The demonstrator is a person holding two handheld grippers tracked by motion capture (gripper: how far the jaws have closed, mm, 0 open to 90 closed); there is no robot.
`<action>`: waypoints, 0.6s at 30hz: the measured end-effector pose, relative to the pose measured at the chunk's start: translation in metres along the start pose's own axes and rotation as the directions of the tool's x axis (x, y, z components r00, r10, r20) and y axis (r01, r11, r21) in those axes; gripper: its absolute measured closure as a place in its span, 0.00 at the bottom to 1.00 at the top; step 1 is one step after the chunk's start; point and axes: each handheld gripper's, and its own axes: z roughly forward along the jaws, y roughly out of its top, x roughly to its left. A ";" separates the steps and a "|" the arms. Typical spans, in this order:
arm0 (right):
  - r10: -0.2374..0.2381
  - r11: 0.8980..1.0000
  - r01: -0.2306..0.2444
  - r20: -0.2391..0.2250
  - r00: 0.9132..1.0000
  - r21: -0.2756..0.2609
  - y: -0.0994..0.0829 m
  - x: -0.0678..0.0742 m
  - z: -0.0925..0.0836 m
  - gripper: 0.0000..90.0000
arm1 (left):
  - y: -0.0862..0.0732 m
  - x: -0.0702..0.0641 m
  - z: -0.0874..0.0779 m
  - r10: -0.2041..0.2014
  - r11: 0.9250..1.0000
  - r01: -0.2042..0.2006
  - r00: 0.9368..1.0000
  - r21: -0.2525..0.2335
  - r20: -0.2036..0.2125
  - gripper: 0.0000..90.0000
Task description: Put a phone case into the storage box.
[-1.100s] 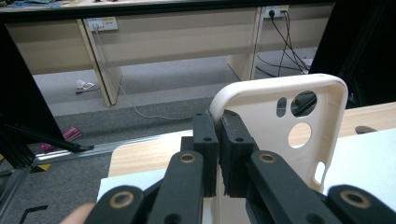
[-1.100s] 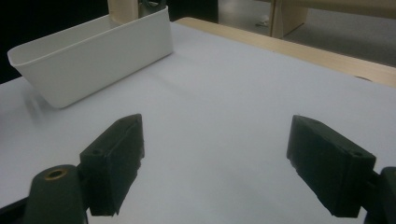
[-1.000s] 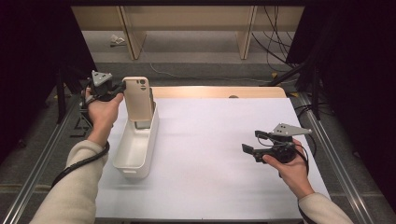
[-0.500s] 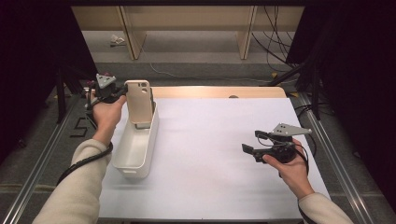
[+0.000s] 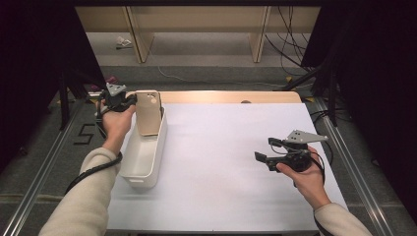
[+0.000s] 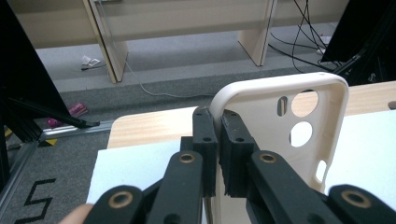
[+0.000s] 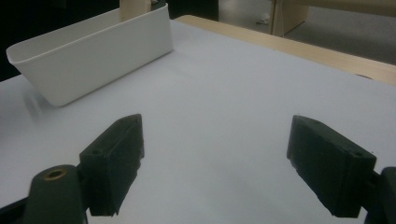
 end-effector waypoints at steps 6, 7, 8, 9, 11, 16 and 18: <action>0.000 1.000 0.000 0.001 1.000 -0.001 0.000 0.000 0.000 0.22 | -0.005 0.000 0.005 0.006 1.000 -0.006 1.000 0.019 -0.006 0.95; 0.000 1.000 0.000 0.000 1.000 0.000 0.000 0.000 0.000 0.22 | -0.006 0.000 0.006 0.009 1.000 -0.009 1.000 0.024 -0.006 0.95; 0.000 1.000 0.000 0.001 1.000 0.000 0.000 0.000 0.000 0.22 | -0.007 0.000 0.007 0.011 1.000 -0.011 1.000 0.026 -0.008 0.95; 0.000 1.000 0.000 0.001 1.000 0.001 0.000 0.000 0.000 0.22 | -0.007 0.000 0.008 0.017 0.999 -0.017 1.000 0.028 -0.009 0.95; 0.000 1.000 0.000 0.001 1.000 0.000 0.000 0.000 0.000 0.22 | -0.008 0.000 0.010 0.024 0.999 -0.023 1.000 0.031 -0.009 0.94; 0.000 1.000 0.000 0.000 1.000 0.000 0.000 0.000 0.000 0.22 | -0.011 -0.001 0.013 0.037 0.999 -0.037 0.999 0.039 -0.015 0.93; 0.000 1.000 0.000 0.000 1.000 0.001 0.000 0.000 0.000 0.22 | -0.012 -0.001 0.014 0.040 0.998 -0.039 0.999 0.044 -0.018 0.93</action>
